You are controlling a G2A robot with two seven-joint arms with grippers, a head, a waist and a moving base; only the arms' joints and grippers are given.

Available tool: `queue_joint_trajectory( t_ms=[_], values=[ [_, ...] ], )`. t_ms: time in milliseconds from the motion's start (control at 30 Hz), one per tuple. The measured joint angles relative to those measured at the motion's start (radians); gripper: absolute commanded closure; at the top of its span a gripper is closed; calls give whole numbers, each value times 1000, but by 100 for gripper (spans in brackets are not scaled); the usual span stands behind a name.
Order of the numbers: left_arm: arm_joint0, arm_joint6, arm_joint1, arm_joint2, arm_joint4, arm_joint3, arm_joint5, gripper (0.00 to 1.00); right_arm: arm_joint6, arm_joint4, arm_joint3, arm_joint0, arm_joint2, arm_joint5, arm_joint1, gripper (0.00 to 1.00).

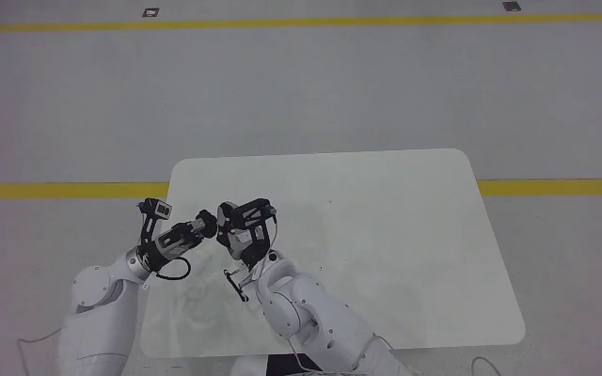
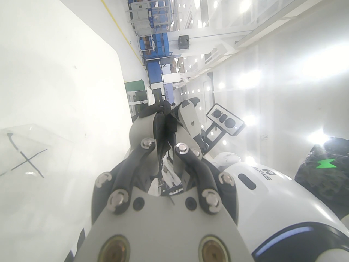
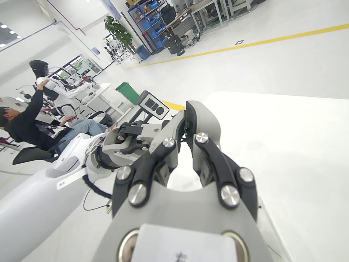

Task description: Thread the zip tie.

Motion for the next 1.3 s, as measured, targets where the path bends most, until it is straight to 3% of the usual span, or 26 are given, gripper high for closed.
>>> queue_joint_trajectory(
  t_ms=[300,333,367,500,667,867,1000,1100,1233,1300],
  values=[
    [0,0,0,0,0,0,0,100,-20,19,18,7,-12,14,-2,100],
    [0,0,0,0,0,0,0,100,-21,21,19,8,-14,16,-1,64],
    [0,0,0,0,0,0,0,100,-21,21,20,8,-15,18,-1,0],
    [0,0,0,0,0,0,0,100,-13,-1,9,6,-16,36,1,0],
    [0,0,0,0,0,0,0,100,-11,-36,-70,-35,19,35,22,0],
    [0,0,0,0,0,0,0,100,41,-55,-188,-104,76,-14,61,0],
    [-1,8,0,4,-6,-2,8,100,99,-8,-258,-159,125,-62,81,0],
    [-9,16,2,15,-65,1,64,100,140,56,-280,-182,158,-102,90,0],
    [-34,-75,9,7,-241,54,203,100,141,56,-280,-182,159,-103,90,0],
    [-51,-84,16,-4,-268,73,224,100,141,55,-280,-182,159,-102,90,0]
  ],
)
